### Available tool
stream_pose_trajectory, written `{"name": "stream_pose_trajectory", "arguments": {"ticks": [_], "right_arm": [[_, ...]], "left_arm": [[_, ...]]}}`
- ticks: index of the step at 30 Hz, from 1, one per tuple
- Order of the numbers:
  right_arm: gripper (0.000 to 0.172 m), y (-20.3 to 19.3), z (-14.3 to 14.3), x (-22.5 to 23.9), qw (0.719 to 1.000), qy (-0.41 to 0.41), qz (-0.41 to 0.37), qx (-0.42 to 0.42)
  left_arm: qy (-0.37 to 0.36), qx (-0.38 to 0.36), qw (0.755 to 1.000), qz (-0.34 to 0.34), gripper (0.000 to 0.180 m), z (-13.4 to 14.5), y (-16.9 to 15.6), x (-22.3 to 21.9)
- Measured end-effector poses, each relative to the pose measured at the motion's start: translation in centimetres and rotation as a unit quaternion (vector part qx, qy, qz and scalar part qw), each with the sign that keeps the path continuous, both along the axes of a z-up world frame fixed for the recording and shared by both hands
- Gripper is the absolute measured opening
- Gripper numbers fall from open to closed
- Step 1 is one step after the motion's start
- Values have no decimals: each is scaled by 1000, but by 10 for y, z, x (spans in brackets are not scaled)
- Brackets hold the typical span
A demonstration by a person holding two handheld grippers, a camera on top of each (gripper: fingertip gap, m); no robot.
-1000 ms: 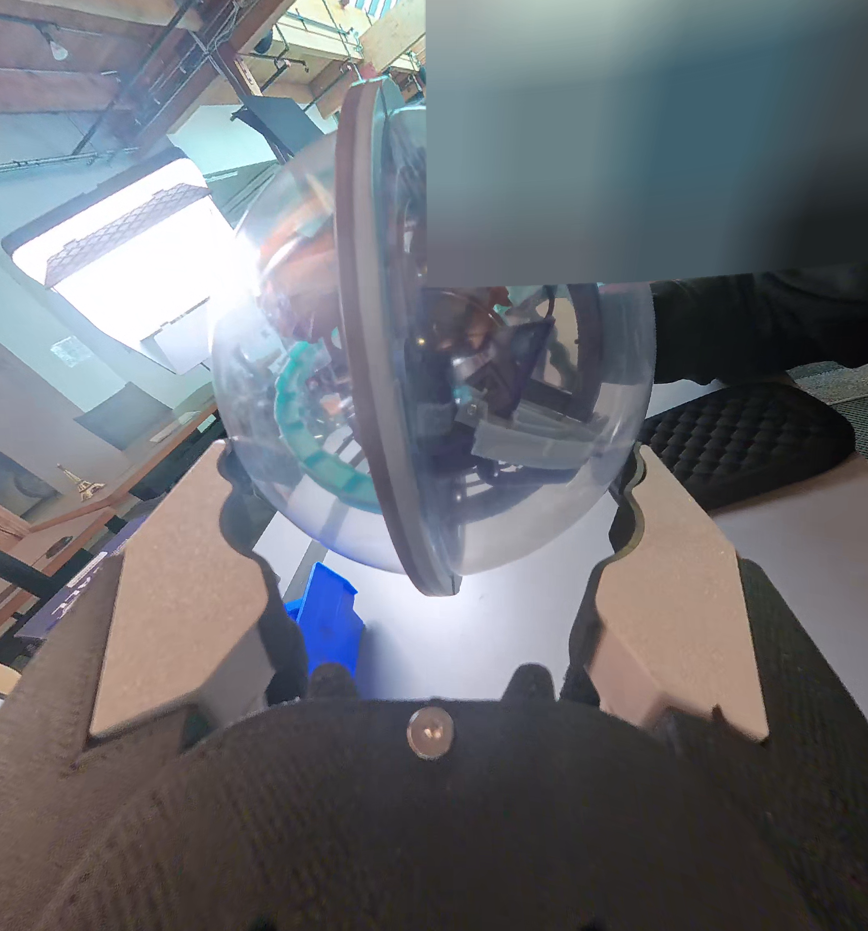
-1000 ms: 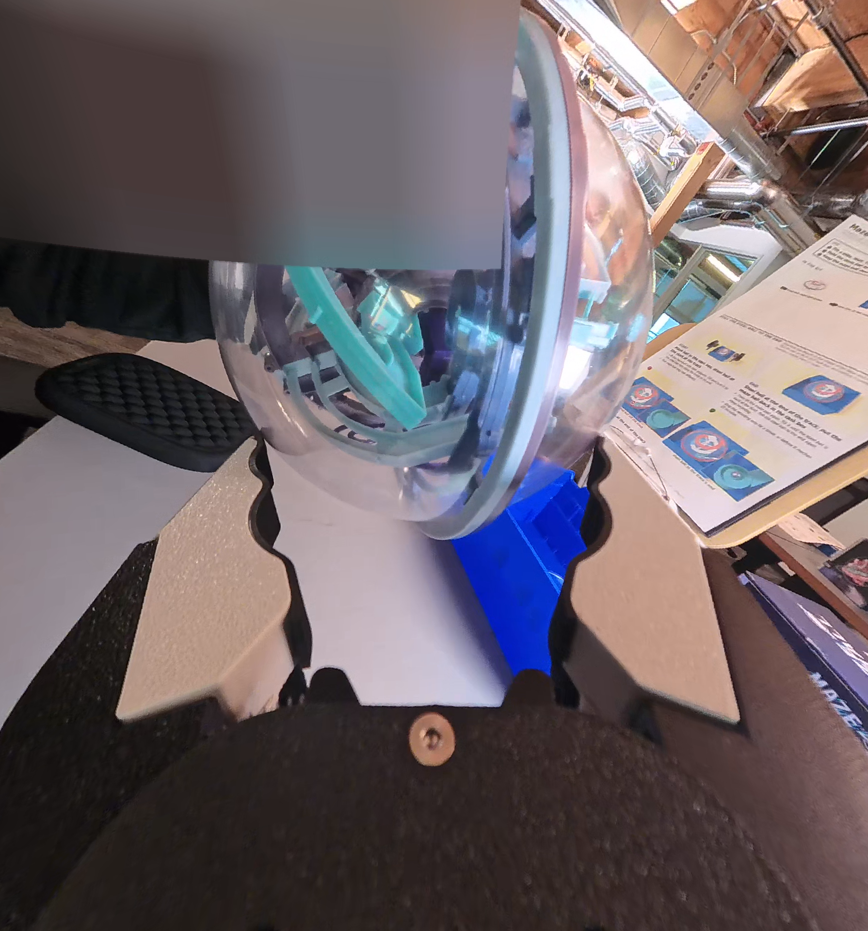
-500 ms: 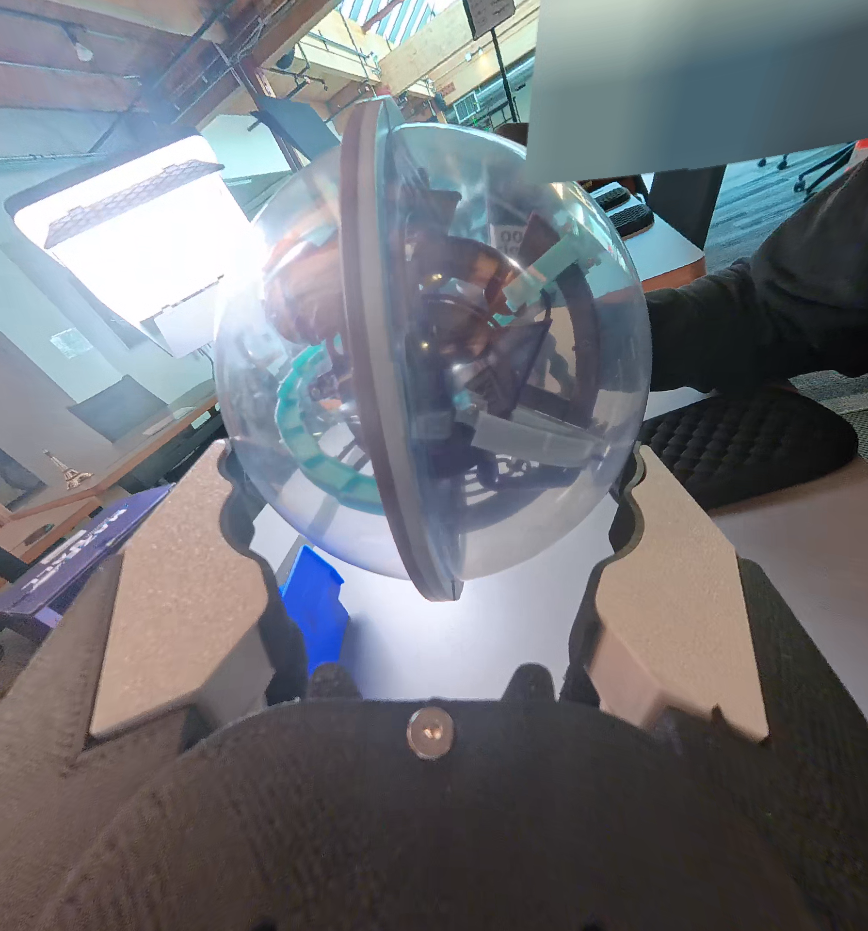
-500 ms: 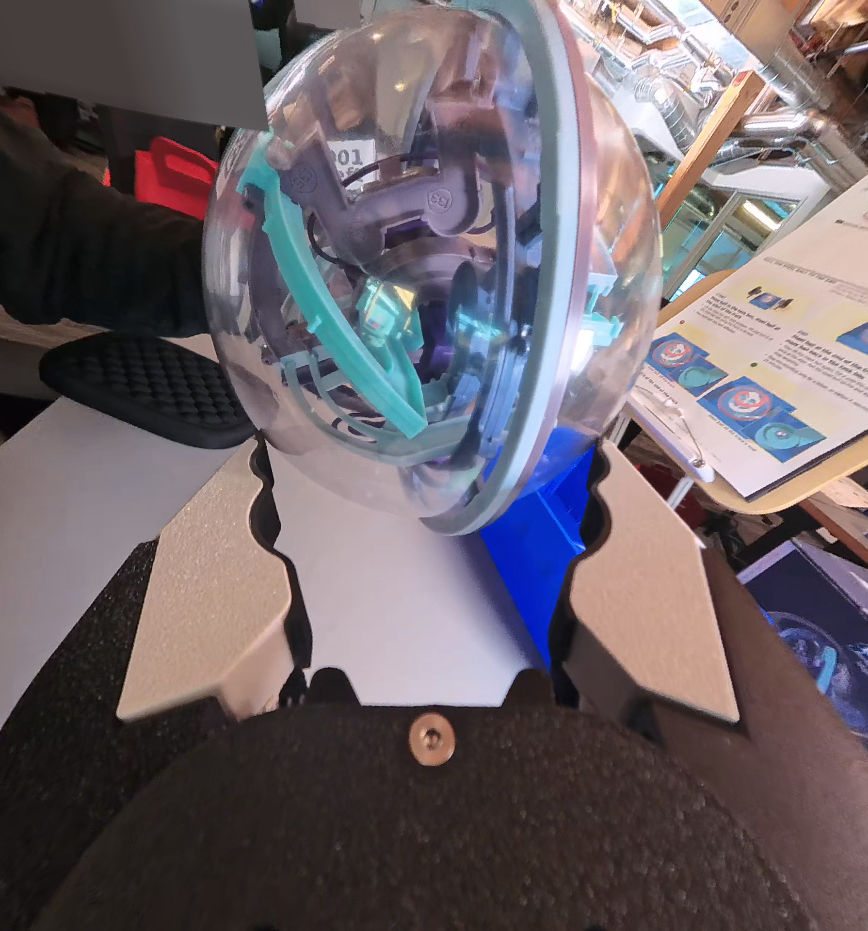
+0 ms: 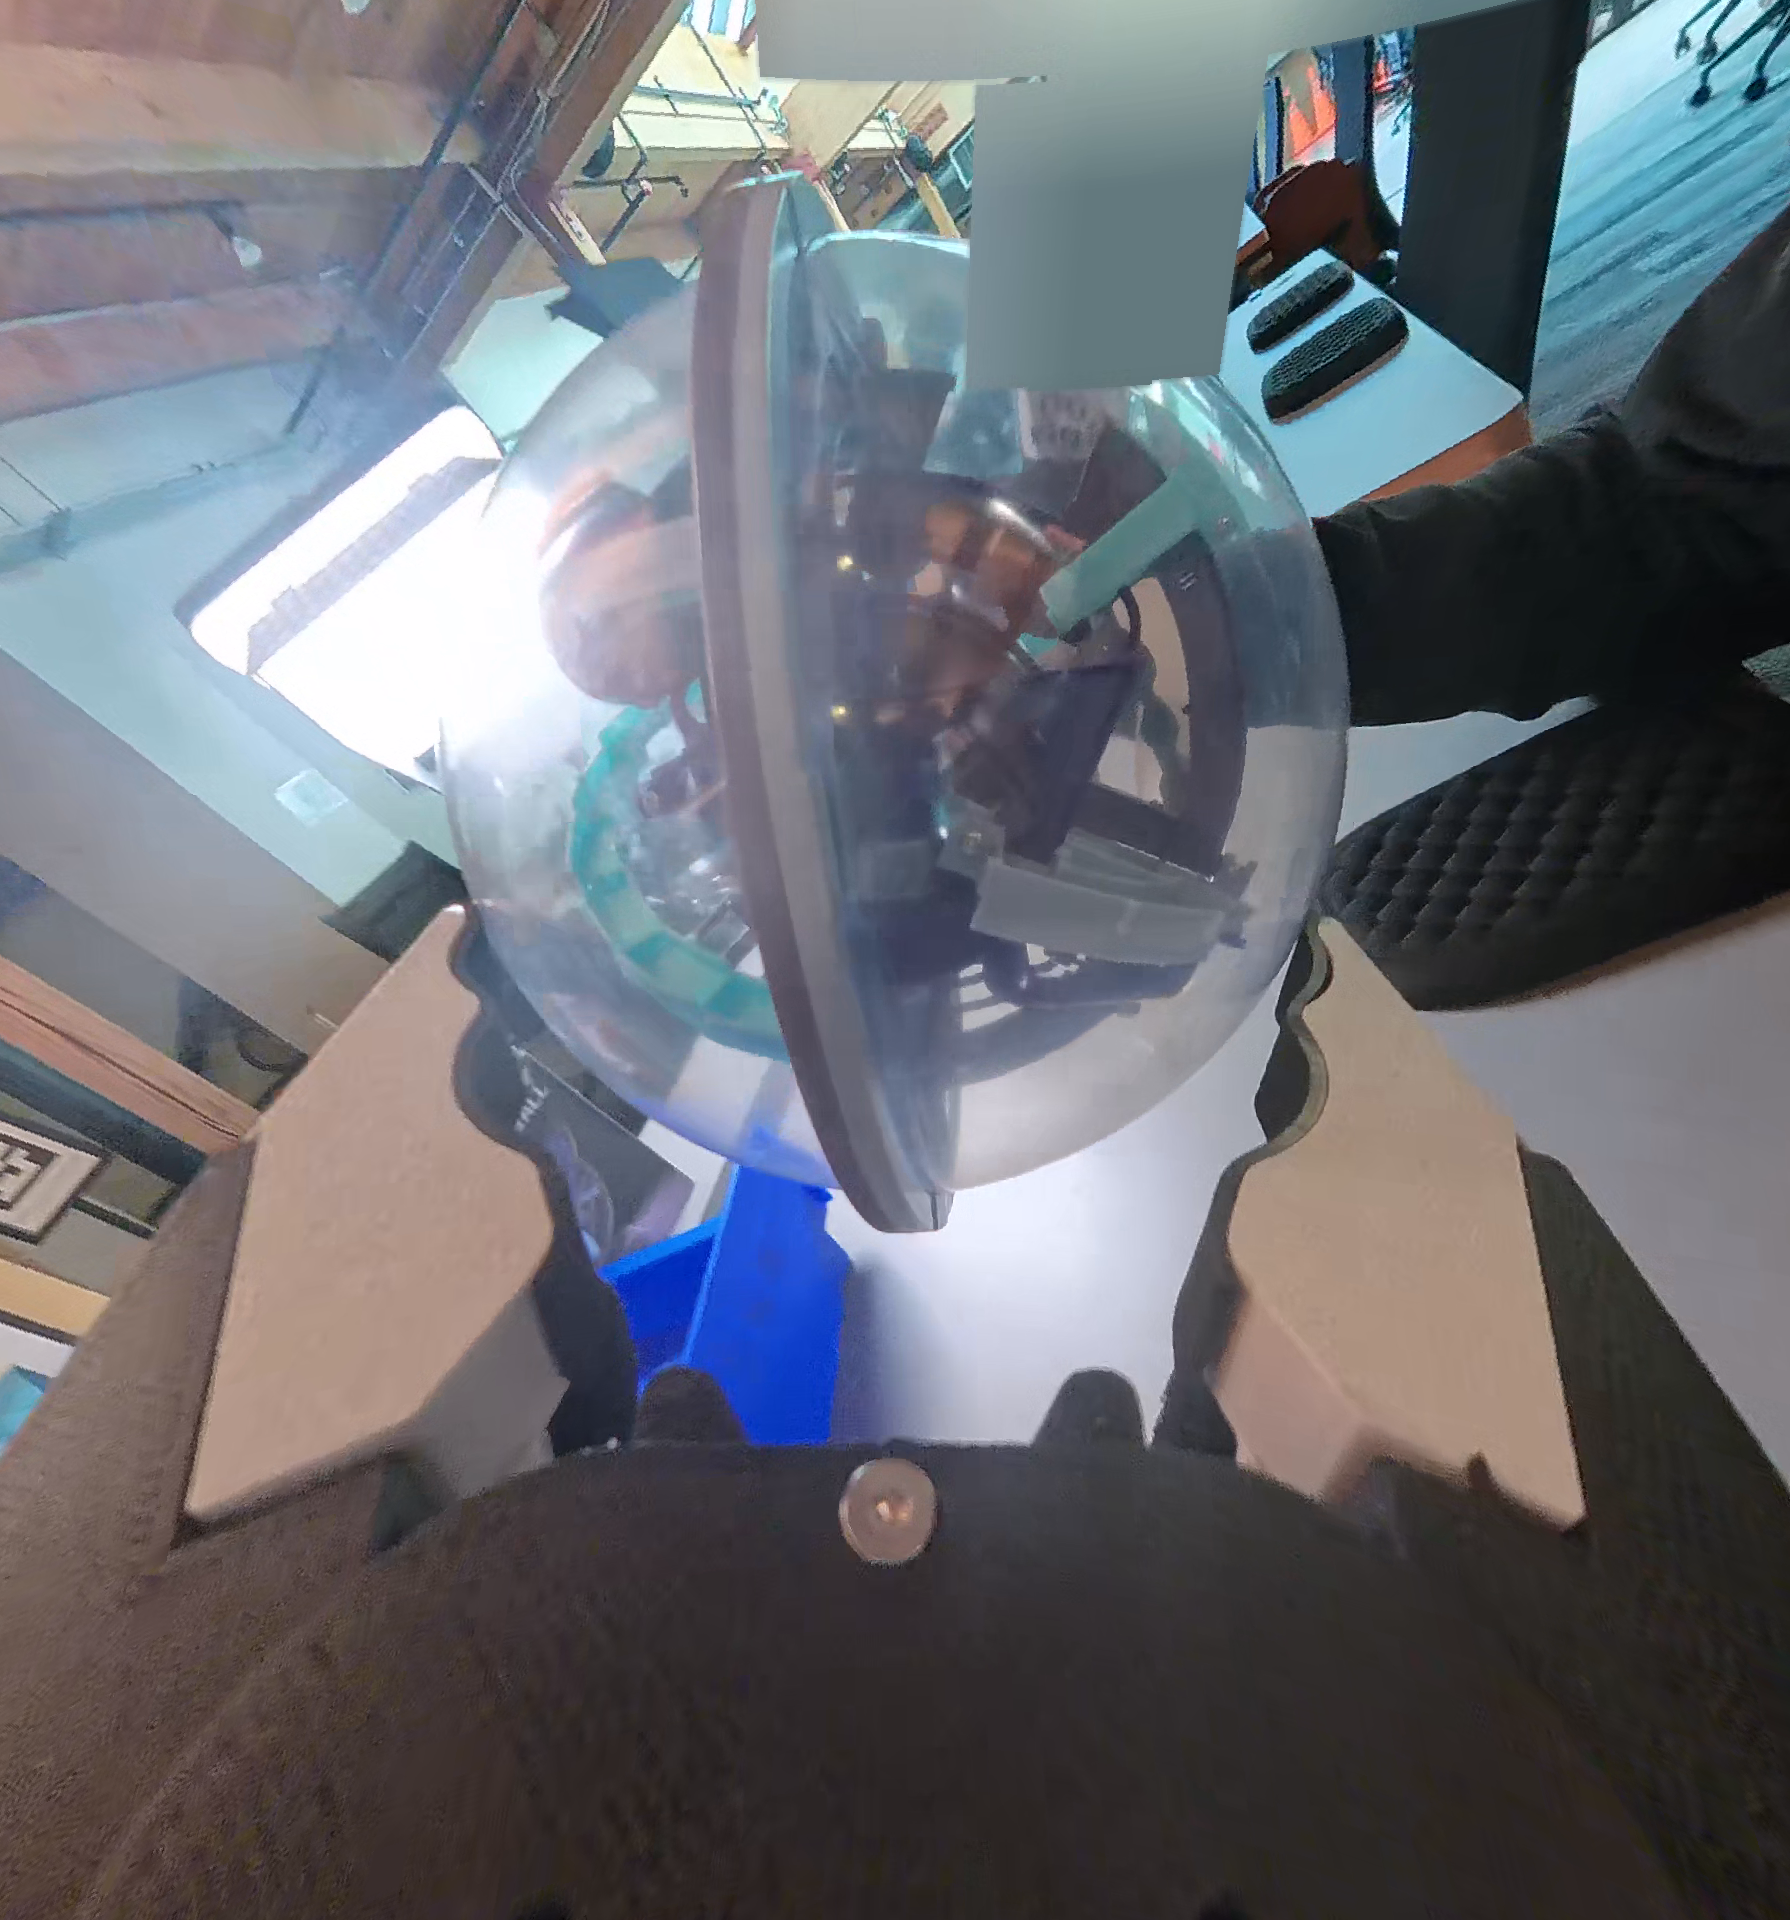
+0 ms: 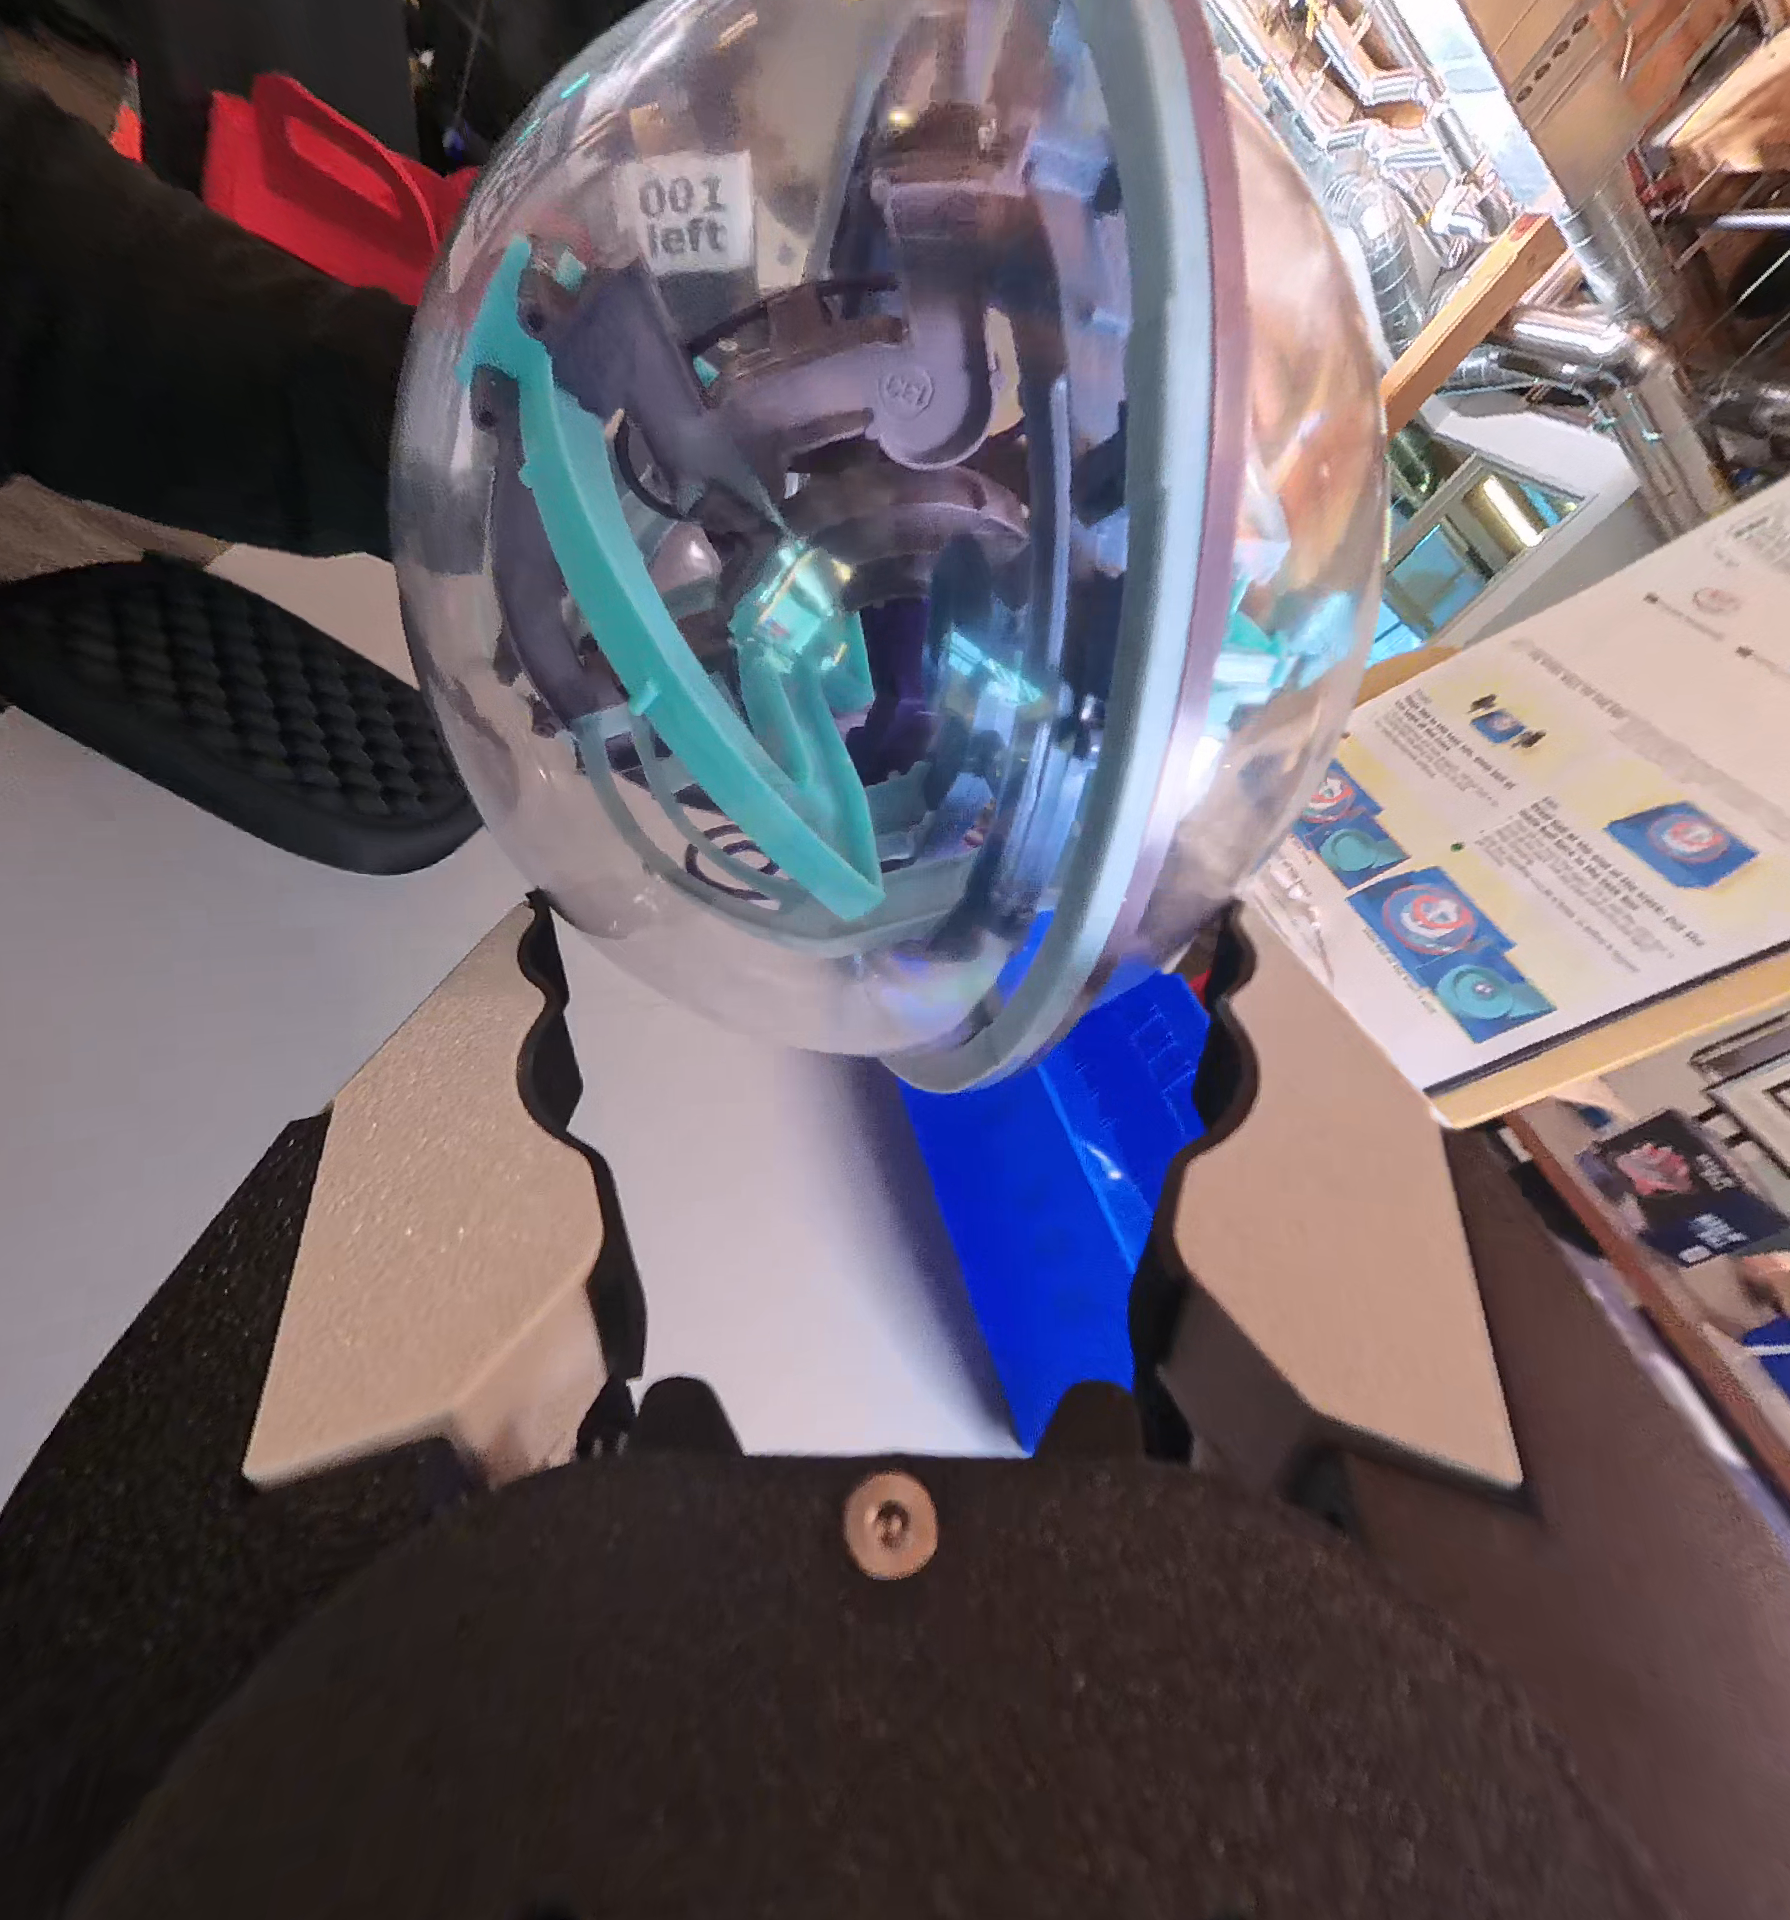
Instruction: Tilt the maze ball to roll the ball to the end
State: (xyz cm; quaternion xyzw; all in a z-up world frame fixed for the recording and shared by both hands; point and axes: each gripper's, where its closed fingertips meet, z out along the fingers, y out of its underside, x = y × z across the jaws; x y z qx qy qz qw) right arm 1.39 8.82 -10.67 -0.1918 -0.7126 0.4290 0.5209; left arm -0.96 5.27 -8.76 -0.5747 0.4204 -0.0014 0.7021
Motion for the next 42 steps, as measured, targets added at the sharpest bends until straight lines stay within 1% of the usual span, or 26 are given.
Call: {"name": "stream_pose_trajectory", "arguments": {"ticks": [6,9,11,14,18,22,26,31,37,42], "right_arm": [[121,-8,38,7,999,16,1,52],[121,-15,57,12,998,10,3,69],[121,-19,67,15,998,-2,7,66],[121,-26,75,16,998,-20,14,54],[121,-34,74,14,999,-25,23,42],[121,-43,69,11,998,-28,27,45],[120,-49,64,6,998,-24,28,52],[121,-56,61,3,997,-5,25,70],[120,-57,51,-1,994,36,-3,101],[121,-54,36,-4,990,49,-28,127]], "left_arm": [[6,45,999,-1,143,29,-8,4],[-23,53,998,-7,143,38,-10,3],[-56,42,997,-13,143,39,-9,2],[-102,34,994,-25,144,36,-9,1],[-132,20,990,-32,143,24,-11,-2],[-138,3,990,-27,143,6,-11,-5],[-130,-7,991,-22,143,-5,-11,-10],[-105,-3,994,-10,143,-10,-14,-17],[-45,4,999,26,138,-15,-17,-29],[-4,-10,998,61,136,-32,-12,-38]]}}
